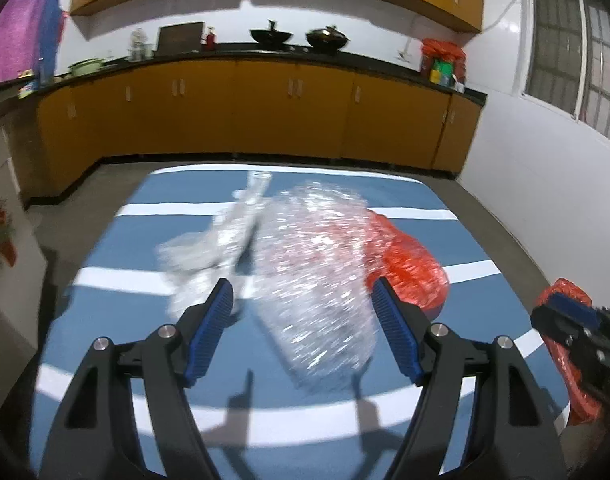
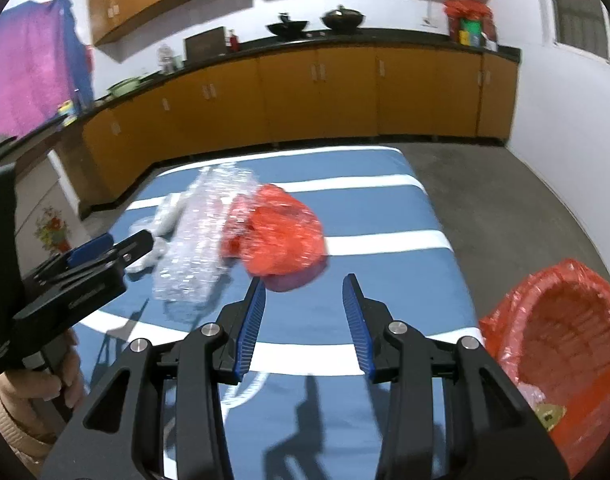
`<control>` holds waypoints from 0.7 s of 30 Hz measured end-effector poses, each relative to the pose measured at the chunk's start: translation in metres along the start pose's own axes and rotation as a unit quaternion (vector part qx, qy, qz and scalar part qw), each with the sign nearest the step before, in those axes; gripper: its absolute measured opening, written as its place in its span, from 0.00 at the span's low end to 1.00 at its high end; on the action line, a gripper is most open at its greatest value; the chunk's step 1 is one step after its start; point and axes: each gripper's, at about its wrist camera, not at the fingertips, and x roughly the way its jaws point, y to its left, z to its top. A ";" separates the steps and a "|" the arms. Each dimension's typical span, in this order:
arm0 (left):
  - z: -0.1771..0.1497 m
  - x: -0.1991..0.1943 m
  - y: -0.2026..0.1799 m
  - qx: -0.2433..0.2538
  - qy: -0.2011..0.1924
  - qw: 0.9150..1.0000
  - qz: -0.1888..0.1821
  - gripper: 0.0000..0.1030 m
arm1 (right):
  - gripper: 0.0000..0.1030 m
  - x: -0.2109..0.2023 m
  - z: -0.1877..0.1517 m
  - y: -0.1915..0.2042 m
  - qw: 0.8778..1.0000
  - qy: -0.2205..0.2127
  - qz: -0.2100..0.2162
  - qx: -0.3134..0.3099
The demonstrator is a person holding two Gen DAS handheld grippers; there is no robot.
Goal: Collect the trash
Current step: 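Return to the table while left tool grasps bubble wrap and right tool grasps red bag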
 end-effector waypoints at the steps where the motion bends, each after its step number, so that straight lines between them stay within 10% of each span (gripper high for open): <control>1: 0.002 0.010 -0.006 0.004 0.007 1.000 -0.002 0.69 | 0.40 0.001 0.000 -0.005 1.000 0.002 -0.004 0.007; 6: -0.004 0.058 -0.022 0.016 0.068 0.998 0.007 0.68 | 0.40 0.005 -0.003 -0.017 1.000 0.011 -0.013 0.018; 10: -0.011 0.074 -0.016 0.008 0.095 0.995 0.006 0.40 | 0.40 0.008 -0.004 -0.018 1.000 0.015 -0.010 0.017; 21: -0.009 0.024 -0.006 0.014 0.022 0.999 -0.044 0.13 | 0.40 0.025 0.003 -0.005 1.000 0.015 0.015 0.006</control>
